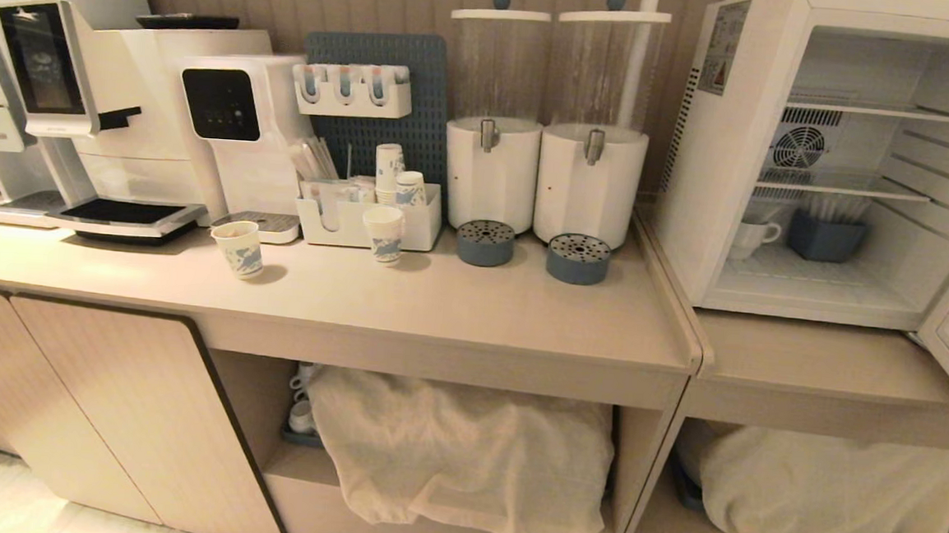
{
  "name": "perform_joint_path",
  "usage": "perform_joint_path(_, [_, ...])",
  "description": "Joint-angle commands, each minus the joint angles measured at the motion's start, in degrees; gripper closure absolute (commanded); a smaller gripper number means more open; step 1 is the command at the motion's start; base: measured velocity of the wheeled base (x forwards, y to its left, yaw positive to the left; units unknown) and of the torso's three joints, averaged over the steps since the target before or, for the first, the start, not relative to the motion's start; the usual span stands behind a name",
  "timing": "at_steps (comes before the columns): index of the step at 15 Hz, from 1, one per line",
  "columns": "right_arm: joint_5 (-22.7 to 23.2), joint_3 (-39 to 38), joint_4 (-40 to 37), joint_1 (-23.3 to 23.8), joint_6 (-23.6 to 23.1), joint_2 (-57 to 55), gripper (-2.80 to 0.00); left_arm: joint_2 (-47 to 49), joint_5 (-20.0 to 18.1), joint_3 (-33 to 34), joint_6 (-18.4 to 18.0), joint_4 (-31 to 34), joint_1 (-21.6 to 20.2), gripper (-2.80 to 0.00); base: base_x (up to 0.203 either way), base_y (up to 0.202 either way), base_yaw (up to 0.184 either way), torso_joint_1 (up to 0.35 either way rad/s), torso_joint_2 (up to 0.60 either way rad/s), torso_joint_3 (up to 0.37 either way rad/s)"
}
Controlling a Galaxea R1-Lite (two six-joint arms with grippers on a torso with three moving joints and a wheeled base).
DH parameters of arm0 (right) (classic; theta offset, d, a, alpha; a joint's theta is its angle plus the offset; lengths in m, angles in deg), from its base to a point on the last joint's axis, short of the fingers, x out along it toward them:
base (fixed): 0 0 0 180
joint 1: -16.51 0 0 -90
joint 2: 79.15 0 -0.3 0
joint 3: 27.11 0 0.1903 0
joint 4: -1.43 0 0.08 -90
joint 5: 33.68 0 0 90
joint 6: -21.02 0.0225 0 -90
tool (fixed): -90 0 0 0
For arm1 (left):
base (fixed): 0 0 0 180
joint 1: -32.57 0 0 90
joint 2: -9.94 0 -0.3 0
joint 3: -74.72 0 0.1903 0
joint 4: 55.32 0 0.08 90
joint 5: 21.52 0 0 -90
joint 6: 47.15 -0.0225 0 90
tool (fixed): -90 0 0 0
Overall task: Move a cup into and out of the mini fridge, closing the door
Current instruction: Close the freezer door
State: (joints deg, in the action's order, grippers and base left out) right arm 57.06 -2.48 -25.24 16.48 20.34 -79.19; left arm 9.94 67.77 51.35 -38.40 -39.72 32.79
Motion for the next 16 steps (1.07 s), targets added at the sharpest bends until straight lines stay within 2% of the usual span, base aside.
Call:
perform_joint_path(1, [0.1, 0.0, 0.0, -0.1, 0.0, -0.1, 0.00, -0.3, 0.0, 2.3, 0.0, -0.1, 0.0, 0.00, 0.000, 0.000, 0.000, 0.000, 0.00, 0.000])
perform_joint_path(7, [0.0, 0.0, 0.0, -0.1, 0.0, -0.1, 0.00, -0.3, 0.0, 2.3, 0.0, -0.1, 0.0, 0.00, -0.002, -0.025, -0.002, 0.000, 0.00, 0.000])
perform_joint_path(16, [0.1, 0.1, -0.1, -0.1, -0.1, -0.1, 0.00, -0.3, 0.0, 2.3, 0.0, -0.1, 0.0, 0.00, 0.000, -0.189, 0.000, 0.001, 0.00, 0.001])
